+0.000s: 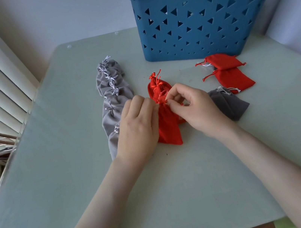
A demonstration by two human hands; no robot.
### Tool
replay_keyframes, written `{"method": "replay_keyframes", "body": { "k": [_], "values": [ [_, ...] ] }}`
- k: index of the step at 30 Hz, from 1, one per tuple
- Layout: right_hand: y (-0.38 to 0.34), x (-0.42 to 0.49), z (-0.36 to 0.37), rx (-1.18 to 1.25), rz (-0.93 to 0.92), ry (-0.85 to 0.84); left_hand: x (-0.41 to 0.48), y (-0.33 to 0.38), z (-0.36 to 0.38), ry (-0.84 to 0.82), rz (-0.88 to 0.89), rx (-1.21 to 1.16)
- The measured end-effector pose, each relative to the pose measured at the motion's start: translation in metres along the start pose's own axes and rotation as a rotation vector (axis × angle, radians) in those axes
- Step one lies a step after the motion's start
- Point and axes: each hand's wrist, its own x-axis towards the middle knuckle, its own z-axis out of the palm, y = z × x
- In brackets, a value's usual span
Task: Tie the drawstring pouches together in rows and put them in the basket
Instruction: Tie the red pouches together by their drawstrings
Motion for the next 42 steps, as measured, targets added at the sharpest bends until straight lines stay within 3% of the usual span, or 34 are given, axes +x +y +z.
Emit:
{"method": "replay_keyframes", "body": {
  "k": [4, 8, 10, 13, 17, 20, 22, 24, 30, 36, 42],
  "values": [
    [0.001, 0.000, -0.002, 0.084, 0.048, -0.053, -0.001, -0.004, 0.000, -0.037, -0.095, -0.075],
    [-0.007, -0.002, -0.007, 0.299, 0.098, -0.221, -0.002, -0.004, 0.000, -0.080, -0.259, -0.144],
    [-0.006, -0.003, -0.005, 0.228, 0.111, -0.284, -0.002, -0.004, 0.000, -0.105, -0.323, -0.195],
    [-0.002, -0.003, 0.001, 0.079, 0.105, -0.239, -0.002, 0.001, -0.002, -0.151, -0.392, -0.255],
    [0.005, 0.004, -0.009, 0.153, 0.217, -0.131, 0.000, 0.005, -0.007, -0.170, -0.536, -0.228],
    [0.011, 0.004, -0.011, -0.106, 0.220, -0.179, -0.002, 0.005, -0.003, -0.234, -0.557, -0.167],
    [0.015, 0.000, -0.007, -0.403, 0.089, -0.156, -0.006, 0.004, 0.002, -0.253, -0.535, -0.128],
    [0.020, -0.002, -0.004, -0.514, -0.025, -0.117, -0.008, 0.003, 0.005, -0.270, -0.485, -0.098],
    [0.019, -0.001, -0.010, -0.508, -0.044, -0.031, 0.000, 0.006, 0.003, -0.310, -0.511, -0.112],
    [-0.003, -0.004, -0.017, -0.570, -0.073, 0.062, 0.029, 0.021, 0.012, -0.477, -0.358, 0.086],
    [-0.008, 0.016, -0.057, -0.611, 0.187, 0.164, 0.060, 0.048, 0.045, -0.518, -0.381, -0.031]
  ]
}}
